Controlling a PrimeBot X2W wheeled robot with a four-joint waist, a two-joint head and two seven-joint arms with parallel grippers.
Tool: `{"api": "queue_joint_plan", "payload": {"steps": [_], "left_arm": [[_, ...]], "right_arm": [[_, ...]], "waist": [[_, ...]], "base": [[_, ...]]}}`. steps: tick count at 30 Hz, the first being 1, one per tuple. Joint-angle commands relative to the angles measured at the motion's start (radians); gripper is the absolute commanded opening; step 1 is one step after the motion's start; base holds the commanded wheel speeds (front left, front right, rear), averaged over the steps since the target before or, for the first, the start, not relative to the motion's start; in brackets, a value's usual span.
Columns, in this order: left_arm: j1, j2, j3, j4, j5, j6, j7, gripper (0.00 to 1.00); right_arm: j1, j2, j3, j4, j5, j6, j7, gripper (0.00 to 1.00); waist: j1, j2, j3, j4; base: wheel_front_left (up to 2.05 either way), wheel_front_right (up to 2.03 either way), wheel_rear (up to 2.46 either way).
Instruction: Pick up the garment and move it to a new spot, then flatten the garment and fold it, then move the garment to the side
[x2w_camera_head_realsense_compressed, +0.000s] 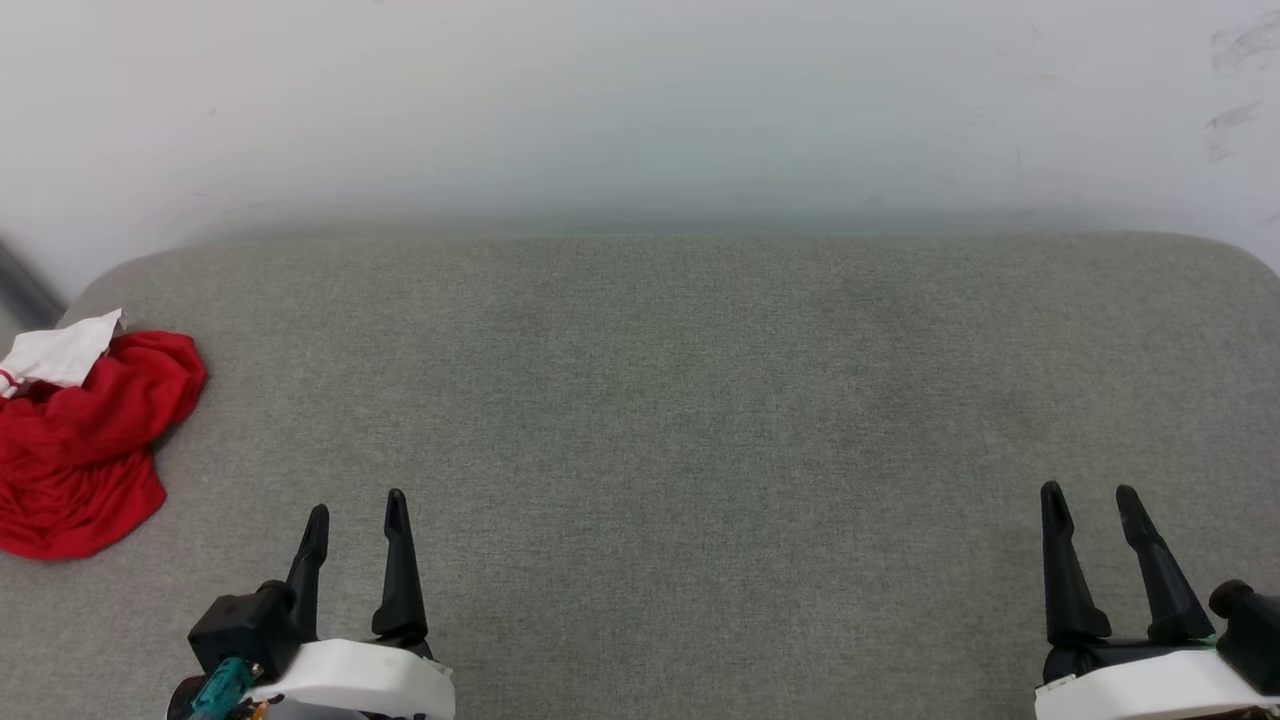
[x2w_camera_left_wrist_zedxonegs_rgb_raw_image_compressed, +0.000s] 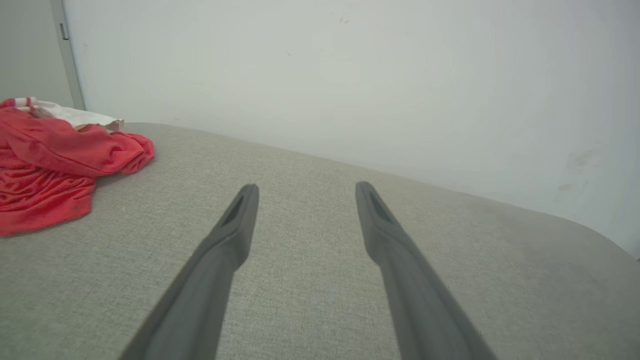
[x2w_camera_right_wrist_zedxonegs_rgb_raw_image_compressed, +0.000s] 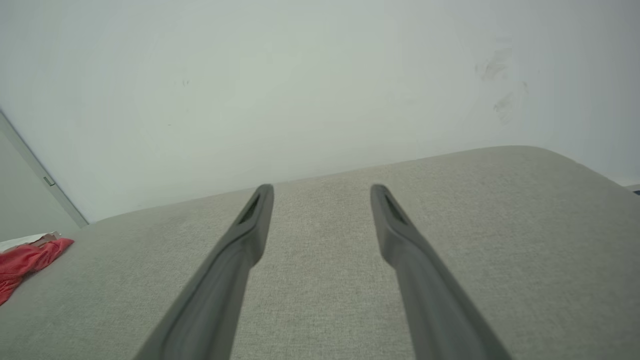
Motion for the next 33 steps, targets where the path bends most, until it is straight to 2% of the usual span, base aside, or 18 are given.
{"api": "queue_joint_plan", "payload": {"steps": [1, 19, 22, 33], "left_arm": [[0.004, 0.002, -0.003, -0.011, 0.028, 0.005, -0.011, 1.0], [0.031, -0.002, -0.015, -0.016, 0.189, 0.015, -0.048, 1.0], [0.038, -0.003, -0.019, -0.015, 0.247, 0.019, -0.063, 1.0], [0.046, -0.005, -0.021, -0.007, 0.296, 0.022, -0.077, 1.0]], "right_arm": [[0.006, -0.002, 0.002, -0.014, -0.028, 0.0, -0.01, 1.0], [0.035, -0.002, 0.014, -0.035, -0.181, 0.0, -0.05, 1.0], [0.044, -0.001, 0.014, -0.043, -0.239, 0.0, -0.064, 1.0], [0.053, -0.001, 0.016, -0.047, -0.279, 0.0, -0.077, 1.0]], "waist": [[0.0, 0.0, 0.001, 0.0], [0.0, 0.0, 0.002, -0.002], [0.0, 0.0, 0.003, -0.003], [0.0, 0.0, 0.006, -0.005]], "base": [[0.0, 0.0, 0.0], [0.0, 0.0, 0.0], [0.0, 0.0, 0.0], [0.0, 0.0, 0.0]]}}
